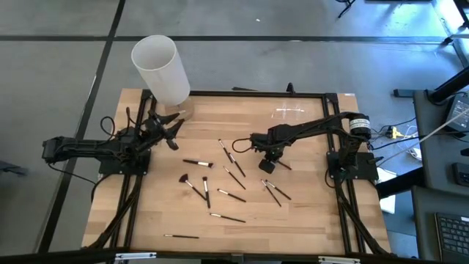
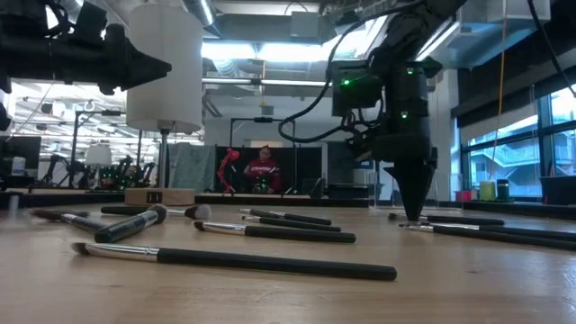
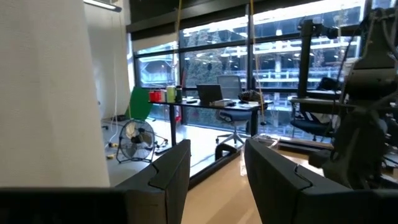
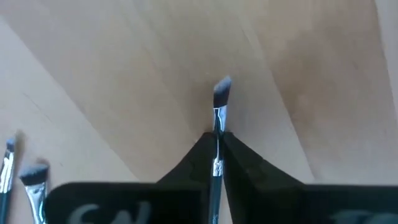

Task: Put items in baskets/containers
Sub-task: Put the eyeshadow brush into the left side of the transparent organizer

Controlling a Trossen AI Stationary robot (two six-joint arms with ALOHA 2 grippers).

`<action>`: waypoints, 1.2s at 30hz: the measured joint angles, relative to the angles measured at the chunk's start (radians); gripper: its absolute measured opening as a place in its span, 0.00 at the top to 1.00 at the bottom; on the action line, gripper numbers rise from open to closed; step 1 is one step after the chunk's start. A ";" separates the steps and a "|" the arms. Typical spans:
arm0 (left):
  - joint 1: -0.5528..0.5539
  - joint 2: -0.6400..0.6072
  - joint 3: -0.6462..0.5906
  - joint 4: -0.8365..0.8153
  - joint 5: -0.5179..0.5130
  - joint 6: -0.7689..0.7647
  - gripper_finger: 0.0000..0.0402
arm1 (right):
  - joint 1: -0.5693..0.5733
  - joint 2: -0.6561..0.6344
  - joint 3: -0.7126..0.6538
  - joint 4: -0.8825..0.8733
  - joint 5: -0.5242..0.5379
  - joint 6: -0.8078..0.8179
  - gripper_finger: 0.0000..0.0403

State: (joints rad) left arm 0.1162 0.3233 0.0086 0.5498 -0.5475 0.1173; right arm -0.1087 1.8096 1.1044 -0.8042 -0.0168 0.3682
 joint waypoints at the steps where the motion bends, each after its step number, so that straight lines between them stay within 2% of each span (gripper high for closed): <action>1: 0.000 0.000 0.000 0.002 -0.008 0.000 0.63 | -0.007 -0.015 0.015 0.007 -0.003 -0.012 0.94; 4: 0.000 0.000 0.000 0.009 -0.040 0.001 0.63 | -0.037 -0.107 0.065 0.034 0.000 -0.041 0.95; 6: 0.001 0.000 0.000 0.010 -0.058 0.018 0.63 | -0.059 -0.171 0.069 0.046 0.042 -0.051 0.94; 8: 0.005 0.000 0.000 0.022 -0.063 0.042 0.63 | -0.083 -0.233 0.059 0.057 0.111 -0.061 0.93; 13: 0.027 0.000 0.000 0.032 -0.063 0.084 0.63 | -0.155 -0.436 -0.008 0.156 0.360 -0.075 0.92; 15: 0.040 0.000 0.000 0.034 -0.063 0.099 0.63 | -0.196 -0.497 -0.064 0.250 0.399 -0.109 0.93; 18: 0.062 0.000 0.000 0.058 -0.063 0.119 0.63 | -0.269 -0.565 -0.142 0.443 0.402 -0.180 0.94; 21: 0.091 0.000 0.000 0.118 -0.054 0.129 0.63 | -0.348 -0.579 -0.229 0.642 0.389 -0.274 0.93; 25: 0.131 0.000 0.000 0.150 0.023 0.129 0.63 | -0.438 -0.564 -0.319 0.860 0.382 -0.359 0.92; 28: 0.161 0.003 0.000 0.151 0.057 0.129 0.63 | -0.497 -0.556 -0.344 0.887 0.350 -0.365 0.92; 32: 0.190 0.018 0.000 0.150 0.060 0.129 0.63 | -0.539 -0.527 -0.346 0.861 0.241 -0.342 0.93; 36: 0.212 0.045 0.000 0.150 0.085 0.129 0.63 | -0.543 -0.478 -0.345 0.863 0.225 -0.349 0.93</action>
State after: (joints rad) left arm 0.3284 0.3686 0.0086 0.6998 -0.4621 0.2458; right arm -0.6521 1.3314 0.7589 0.0585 0.2081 0.0188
